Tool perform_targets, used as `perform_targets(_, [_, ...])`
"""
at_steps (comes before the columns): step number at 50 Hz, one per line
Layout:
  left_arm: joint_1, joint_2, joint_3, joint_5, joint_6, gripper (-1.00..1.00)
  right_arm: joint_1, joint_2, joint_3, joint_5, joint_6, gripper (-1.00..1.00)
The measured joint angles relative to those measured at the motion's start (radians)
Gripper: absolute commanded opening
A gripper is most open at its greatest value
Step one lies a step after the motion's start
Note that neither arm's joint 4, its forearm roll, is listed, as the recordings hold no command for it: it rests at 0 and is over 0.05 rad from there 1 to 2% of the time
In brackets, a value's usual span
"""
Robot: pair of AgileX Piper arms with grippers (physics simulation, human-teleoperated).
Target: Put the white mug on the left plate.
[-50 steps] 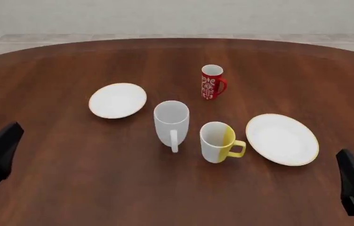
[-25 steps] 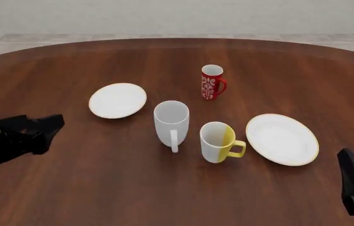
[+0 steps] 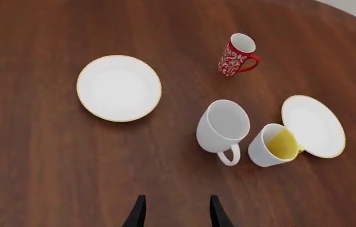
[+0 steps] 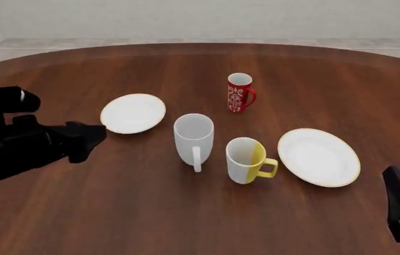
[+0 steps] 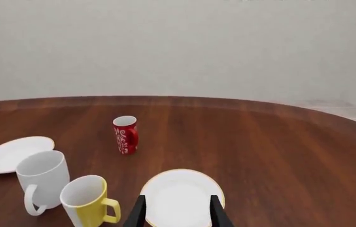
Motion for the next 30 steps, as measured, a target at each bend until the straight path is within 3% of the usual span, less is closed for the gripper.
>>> perform_targets(30, [-0.173,0.278,-0.156,-0.067,-0.043,1.00,-0.005,0.000,-0.006,-0.002,0.009,1.00])
